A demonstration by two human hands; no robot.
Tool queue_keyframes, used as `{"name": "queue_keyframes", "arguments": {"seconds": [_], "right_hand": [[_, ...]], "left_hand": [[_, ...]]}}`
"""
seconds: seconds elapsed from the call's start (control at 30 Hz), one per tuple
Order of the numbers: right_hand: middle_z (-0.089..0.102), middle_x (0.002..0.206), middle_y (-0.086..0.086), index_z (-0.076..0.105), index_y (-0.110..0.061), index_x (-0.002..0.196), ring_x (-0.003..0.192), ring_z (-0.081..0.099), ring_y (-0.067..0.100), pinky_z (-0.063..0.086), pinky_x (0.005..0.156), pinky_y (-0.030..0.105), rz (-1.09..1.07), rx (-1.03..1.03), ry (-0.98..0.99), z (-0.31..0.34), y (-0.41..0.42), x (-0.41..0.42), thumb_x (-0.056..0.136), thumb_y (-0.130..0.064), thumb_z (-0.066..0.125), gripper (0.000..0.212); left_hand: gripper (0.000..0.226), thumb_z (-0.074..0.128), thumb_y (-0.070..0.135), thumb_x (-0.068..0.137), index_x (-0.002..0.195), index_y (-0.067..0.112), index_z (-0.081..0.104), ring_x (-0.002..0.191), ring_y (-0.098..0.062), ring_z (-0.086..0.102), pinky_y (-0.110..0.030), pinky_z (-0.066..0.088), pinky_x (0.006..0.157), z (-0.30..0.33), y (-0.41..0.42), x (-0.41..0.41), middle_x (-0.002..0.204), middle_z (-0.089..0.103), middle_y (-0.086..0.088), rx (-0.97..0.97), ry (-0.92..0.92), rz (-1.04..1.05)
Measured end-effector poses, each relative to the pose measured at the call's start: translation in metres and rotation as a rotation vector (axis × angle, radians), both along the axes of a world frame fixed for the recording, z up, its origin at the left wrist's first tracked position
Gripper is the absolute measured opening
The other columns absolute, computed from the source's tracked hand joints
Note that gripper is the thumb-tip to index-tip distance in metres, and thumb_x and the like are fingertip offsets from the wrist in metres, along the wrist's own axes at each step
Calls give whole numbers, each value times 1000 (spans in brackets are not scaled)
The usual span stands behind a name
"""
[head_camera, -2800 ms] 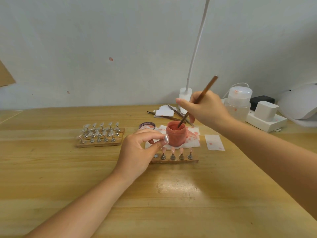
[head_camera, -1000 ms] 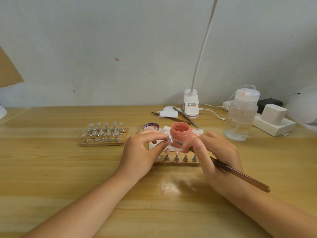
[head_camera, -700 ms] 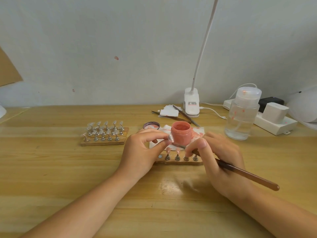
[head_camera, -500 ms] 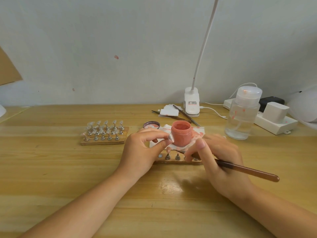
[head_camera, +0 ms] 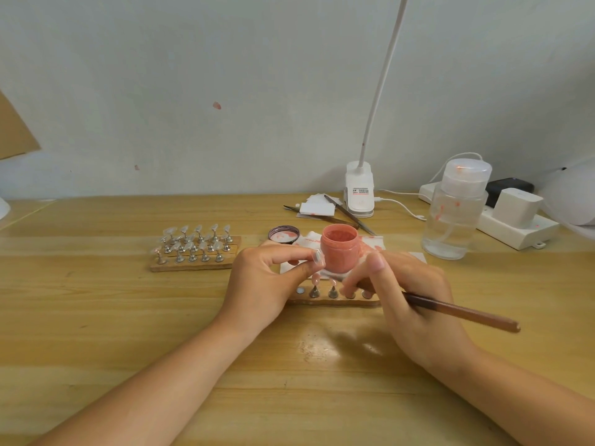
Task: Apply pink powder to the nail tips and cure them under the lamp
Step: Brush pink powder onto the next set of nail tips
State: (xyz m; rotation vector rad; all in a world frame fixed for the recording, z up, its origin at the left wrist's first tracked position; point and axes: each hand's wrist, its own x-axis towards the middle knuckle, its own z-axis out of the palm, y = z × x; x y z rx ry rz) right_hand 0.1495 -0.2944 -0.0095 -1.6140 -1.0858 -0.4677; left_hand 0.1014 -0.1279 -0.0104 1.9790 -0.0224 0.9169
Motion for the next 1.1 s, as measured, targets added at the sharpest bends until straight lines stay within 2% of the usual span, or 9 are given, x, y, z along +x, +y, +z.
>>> {"name": "queue_keyframes", "arguments": {"seconds": [0.2,0.33,0.47,0.57,0.67,0.77,0.87,1.0,1.1], "right_hand": [[64,69,-6,67,-9,71,68,59,10,47,61,33,1,9,13,1,1,0,94,-31,34,46],[64,66,-8,66,-12,67,66,58,5,44,62,24,11,35,34,1,1,-1,95,-34,33,49],[66,69,-4,67,-10,69,69,60,11,48,64,34,19,14,86,0,1,0,92,-32,34,47],[65,65,-6,68,-11,66,65,58,5,45,63,28,13,38,72,1,1,-2,93,-31,33,48],[66,71,-6,69,-11,72,70,60,10,48,65,31,8,20,68,1,1,-1,93,-31,34,45],[65,65,-7,66,-13,63,66,58,7,45,65,28,22,14,106,0,1,-1,92,-33,33,48],[64,68,-8,67,-12,68,68,58,6,44,64,22,0,8,65,1,0,-2,93,-32,33,47],[65,66,-6,65,-15,64,67,59,8,45,65,28,32,1,105,1,1,-1,92,-33,34,46],[63,68,-10,68,-13,70,67,57,4,44,62,23,1,9,5,2,2,-2,93,-30,35,44]], "left_hand": [[18,75,14,68,70,31,71,69,7,57,-4,38,68,1,-1,0,63,65,25,3,15,-28],[22,75,12,68,68,33,69,68,8,56,-4,38,67,2,-1,-1,61,64,25,4,7,-30],[14,73,20,68,70,34,71,68,8,57,-4,38,67,3,-2,-1,61,65,24,6,9,-51],[9,70,27,67,68,36,69,68,8,57,-4,38,67,3,-3,-2,61,65,23,-16,8,-59],[9,71,25,69,72,33,71,70,5,58,-5,39,68,2,-2,-1,63,66,22,6,14,-58],[8,69,29,67,68,37,69,71,7,58,-4,39,69,3,-2,-1,61,65,23,-4,5,-64],[12,69,26,68,68,39,68,70,8,58,-4,39,69,3,-2,-1,62,65,24,14,3,-61],[10,69,27,68,69,37,69,72,8,58,-4,38,69,2,-2,-1,63,65,26,8,6,-55],[15,72,19,70,71,34,69,75,7,59,-4,39,71,1,-1,0,65,65,27,24,9,-42]]}}
